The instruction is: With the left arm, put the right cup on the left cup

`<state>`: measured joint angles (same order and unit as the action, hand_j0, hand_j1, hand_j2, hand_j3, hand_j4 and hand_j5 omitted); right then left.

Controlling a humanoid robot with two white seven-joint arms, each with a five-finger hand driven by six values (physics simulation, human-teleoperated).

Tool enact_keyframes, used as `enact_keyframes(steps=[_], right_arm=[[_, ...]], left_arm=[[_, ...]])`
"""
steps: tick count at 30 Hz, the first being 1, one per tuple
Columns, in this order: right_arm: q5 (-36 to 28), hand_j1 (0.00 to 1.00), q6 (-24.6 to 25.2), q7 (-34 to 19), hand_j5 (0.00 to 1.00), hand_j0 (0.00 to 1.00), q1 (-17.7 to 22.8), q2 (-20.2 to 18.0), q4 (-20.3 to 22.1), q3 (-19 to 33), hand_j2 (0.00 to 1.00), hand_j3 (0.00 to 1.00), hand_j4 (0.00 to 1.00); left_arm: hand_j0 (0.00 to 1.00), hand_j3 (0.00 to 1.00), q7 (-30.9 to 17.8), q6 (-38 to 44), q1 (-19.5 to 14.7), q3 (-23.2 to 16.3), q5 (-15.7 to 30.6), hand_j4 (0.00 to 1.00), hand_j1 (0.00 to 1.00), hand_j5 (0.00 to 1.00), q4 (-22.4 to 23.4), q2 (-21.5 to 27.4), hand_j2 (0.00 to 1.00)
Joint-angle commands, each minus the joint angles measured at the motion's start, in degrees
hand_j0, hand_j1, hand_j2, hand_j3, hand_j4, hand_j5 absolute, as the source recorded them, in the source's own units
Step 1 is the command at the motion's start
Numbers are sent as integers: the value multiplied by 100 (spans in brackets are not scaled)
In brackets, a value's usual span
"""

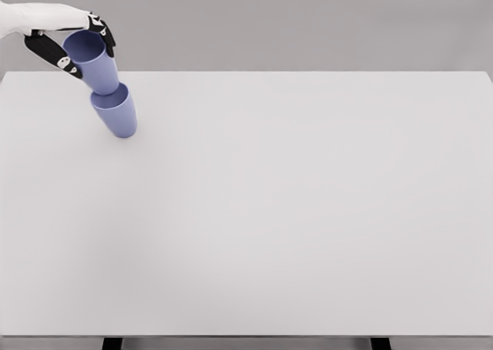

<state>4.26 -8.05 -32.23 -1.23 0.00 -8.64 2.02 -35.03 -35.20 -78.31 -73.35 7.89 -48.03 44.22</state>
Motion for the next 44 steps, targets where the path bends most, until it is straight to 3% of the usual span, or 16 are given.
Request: enact_keyframes(steps=[1,18,19,21,22,28,29,34,35,36,39,44], right_arm=[[5,100,-3,-2,100,100,0,0,-6,0,100,100,100],[13,100,-3,-2,100,100,0,0,2,0,100,100,100],[13,100,-3,-2,100,100,0,0,-6,0,100,100,100],[13,100,-3,-2,100,100,0,0,2,0,100,100,100],[13,100,-3,-2,100,100,0,0,-6,0,100,100,100],[5,100,-3,-2,100,100,0,0,2,0,100,100,100],[5,100,-3,-2,100,100,0,0,2,0,100,100,100],[5,100,-3,-2,100,100,0,0,-6,0,100,100,100],[5,100,-3,-2,100,100,0,0,-6,0,100,100,100],[13,100,-3,-2,100,100,0,0,-6,0,100,100,100],[5,100,-3,-2,100,100,0,0,-6,0,100,100,100],[5,100,-3,-2,100,100,0,0,2,0,100,100,100]], left_arm=[[54,54,3,20,0,13,169,54,54,54,-136,16,54],[56,56,3,20,79,-101,195,56,56,56,-128,60,56],[61,61,3,20,79,-101,195,61,61,61,-128,60,61],[96,96,3,20,79,-101,187,96,96,96,-136,51,96],[100,100,3,20,79,-101,187,100,100,100,-136,60,100],[100,100,3,20,79,-101,195,100,100,100,-224,78,100],[100,100,3,20,70,-66,239,100,100,100,-514,244,100],[100,100,3,20,35,-92,2102,100,100,100,-3800,2388,100],[100,100,3,20,97,-83,2515,100,100,100,-4644,2863,100],[100,100,3,20,377,4,2647,100,100,100,-5171,3083,100],[100,100,3,20,835,48,2683,100,100,100,-5304,2829,100],[100,100,3,20,958,75,2683,100,100,100,-5304,2170,100]])
